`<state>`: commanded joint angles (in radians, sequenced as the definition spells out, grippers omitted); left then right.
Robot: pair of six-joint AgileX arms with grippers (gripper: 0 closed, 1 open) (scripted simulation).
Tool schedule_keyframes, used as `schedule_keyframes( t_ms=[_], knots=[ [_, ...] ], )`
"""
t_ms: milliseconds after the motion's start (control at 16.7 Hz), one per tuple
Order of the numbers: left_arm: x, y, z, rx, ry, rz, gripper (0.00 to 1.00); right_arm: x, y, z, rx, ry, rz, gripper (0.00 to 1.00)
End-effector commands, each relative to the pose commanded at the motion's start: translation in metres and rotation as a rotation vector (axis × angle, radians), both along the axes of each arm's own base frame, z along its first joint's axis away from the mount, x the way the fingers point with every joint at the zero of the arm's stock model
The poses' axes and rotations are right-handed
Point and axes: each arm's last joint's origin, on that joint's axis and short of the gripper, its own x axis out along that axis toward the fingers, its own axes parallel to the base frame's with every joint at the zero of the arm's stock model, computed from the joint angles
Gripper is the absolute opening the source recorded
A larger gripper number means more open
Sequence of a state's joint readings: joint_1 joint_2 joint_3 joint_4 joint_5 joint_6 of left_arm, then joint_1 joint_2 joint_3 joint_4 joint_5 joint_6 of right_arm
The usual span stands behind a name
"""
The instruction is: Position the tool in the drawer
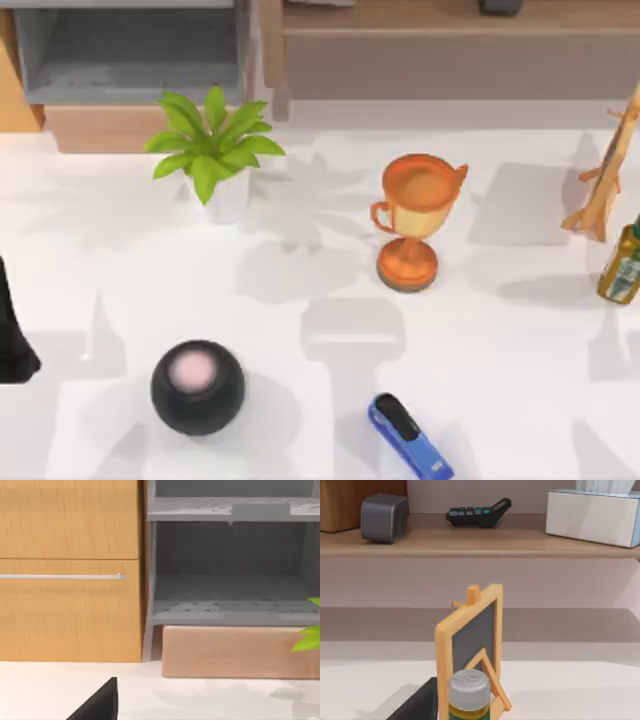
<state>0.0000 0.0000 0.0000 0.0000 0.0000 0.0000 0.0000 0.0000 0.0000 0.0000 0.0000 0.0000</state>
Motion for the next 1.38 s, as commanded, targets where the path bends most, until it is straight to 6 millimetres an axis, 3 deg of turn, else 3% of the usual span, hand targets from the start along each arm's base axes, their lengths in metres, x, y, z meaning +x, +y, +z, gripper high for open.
schedule_keyframes(
  t_ms=[300, 540, 720, 900, 1080, 1200, 1380],
  knots=[
    [0.002, 0.0, 0.008, 0.041, -0.001, -0.014, 1.0, 0.0, 0.0, 0.0, 0.0, 0.0, 0.0, 1.0],
    [0.015, 0.002, 0.035, 0.183, -0.012, -0.038, 1.0, 0.0, 0.0, 0.0, 0.0, 0.0, 0.0, 1.0],
    [0.038, 0.006, 0.063, 0.338, -0.026, -0.044, 1.0, 0.0, 0.0, 0.0, 0.0, 0.0, 0.0, 1.0],
    [0.076, 0.016, 0.086, 0.522, -0.039, -0.042, 1.0, 0.0, 0.0, 0.0, 0.0, 0.0, 0.0, 1.0],
    [0.126, 0.034, 0.097, 0.723, -0.047, -0.034, 1.0, 0.0, 0.0, 0.0, 0.0, 0.0, 0.0, 1.0],
    [0.163, 0.05, 0.094, 0.861, -0.049, -0.029, 1.0, 0.0, 0.0, 0.0, 0.0, 0.0, 0.0, 1.0],
    [0.215, 0.079, 0.072, 1.064, -0.047, -0.022, 1.0, 0.0, 0.0, 0.0, 0.0, 0.0, 0.0, 1.0]
  ],
)
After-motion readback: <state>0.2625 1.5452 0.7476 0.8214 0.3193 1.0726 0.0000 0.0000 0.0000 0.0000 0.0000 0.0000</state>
